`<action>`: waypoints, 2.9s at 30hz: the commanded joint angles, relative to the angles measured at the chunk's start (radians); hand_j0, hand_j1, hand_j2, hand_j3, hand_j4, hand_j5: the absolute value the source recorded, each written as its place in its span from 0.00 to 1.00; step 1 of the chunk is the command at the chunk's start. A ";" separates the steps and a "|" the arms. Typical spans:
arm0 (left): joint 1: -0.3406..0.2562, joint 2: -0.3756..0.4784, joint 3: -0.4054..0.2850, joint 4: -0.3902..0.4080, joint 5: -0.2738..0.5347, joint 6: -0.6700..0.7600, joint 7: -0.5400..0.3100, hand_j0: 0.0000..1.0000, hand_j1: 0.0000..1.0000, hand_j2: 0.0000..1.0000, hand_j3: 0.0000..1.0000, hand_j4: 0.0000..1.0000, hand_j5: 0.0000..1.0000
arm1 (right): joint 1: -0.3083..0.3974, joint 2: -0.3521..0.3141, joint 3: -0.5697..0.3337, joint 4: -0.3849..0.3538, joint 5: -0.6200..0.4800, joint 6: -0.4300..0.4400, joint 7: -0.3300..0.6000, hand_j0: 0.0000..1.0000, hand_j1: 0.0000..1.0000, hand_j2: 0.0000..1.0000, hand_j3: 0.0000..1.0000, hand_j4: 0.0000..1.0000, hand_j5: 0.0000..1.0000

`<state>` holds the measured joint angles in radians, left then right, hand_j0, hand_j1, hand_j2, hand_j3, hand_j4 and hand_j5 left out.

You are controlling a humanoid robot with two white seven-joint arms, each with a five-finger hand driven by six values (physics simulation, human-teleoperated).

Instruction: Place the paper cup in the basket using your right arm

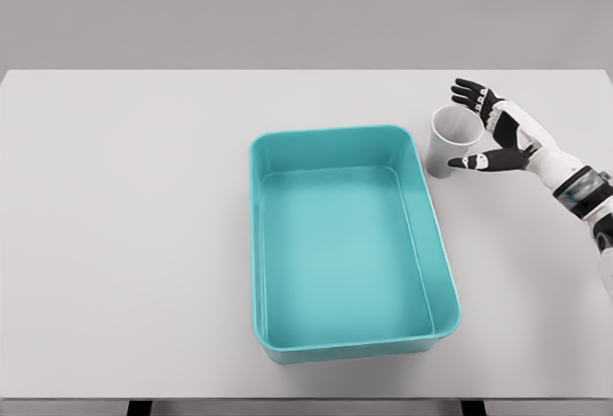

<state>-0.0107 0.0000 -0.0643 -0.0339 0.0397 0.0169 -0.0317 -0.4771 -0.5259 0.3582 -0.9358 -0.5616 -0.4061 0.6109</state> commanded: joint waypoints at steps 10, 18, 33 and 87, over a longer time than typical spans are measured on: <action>0.000 0.000 0.000 0.000 0.000 0.000 0.001 1.00 1.00 1.00 1.00 1.00 1.00 | 0.008 0.000 -0.002 0.006 -0.008 -0.003 0.000 1.00 1.00 1.00 1.00 1.00 1.00; 0.000 0.000 0.000 0.000 0.000 0.000 0.000 1.00 1.00 1.00 1.00 1.00 1.00 | 0.008 0.000 -0.002 0.029 -0.008 -0.005 0.000 1.00 1.00 1.00 1.00 1.00 1.00; 0.000 0.000 0.000 0.000 0.000 0.000 0.001 1.00 1.00 1.00 1.00 1.00 1.00 | 0.009 0.027 -0.001 0.049 -0.004 -0.003 0.000 1.00 1.00 1.00 1.00 1.00 1.00; 0.000 0.000 0.000 0.000 0.000 0.000 0.000 1.00 1.00 1.00 1.00 1.00 1.00 | -0.003 0.033 0.011 0.040 0.015 0.003 0.000 0.76 0.76 0.76 0.76 0.76 0.76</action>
<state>-0.0107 0.0000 -0.0643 -0.0339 0.0397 0.0169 -0.0315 -0.4801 -0.4914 0.3706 -0.8933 -0.5428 -0.4036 0.6106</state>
